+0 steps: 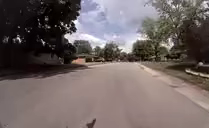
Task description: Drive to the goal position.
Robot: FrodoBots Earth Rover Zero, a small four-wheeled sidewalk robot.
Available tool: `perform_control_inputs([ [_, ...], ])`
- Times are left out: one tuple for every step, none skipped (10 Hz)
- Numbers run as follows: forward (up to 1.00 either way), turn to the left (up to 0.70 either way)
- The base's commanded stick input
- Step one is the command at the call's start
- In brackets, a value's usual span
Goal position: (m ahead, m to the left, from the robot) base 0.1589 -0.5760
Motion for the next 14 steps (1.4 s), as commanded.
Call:
perform_control_inputs([
  [0.7, 0.0],
  [0.7, 0.0],
  [0.7, 0.0],
  [0.7, 0.0],
  [0.7, 0.0],
  [0.7, 0.0],
  [0.7, 0.0],
  [0.7, 0.0],
  [0.7, 0.0],
  [0.7, 0.0],
  [0.7, 0.0],
  [0.7, 0.0],
  [0.7, 0.0],
  [0.7, 0.0],
])
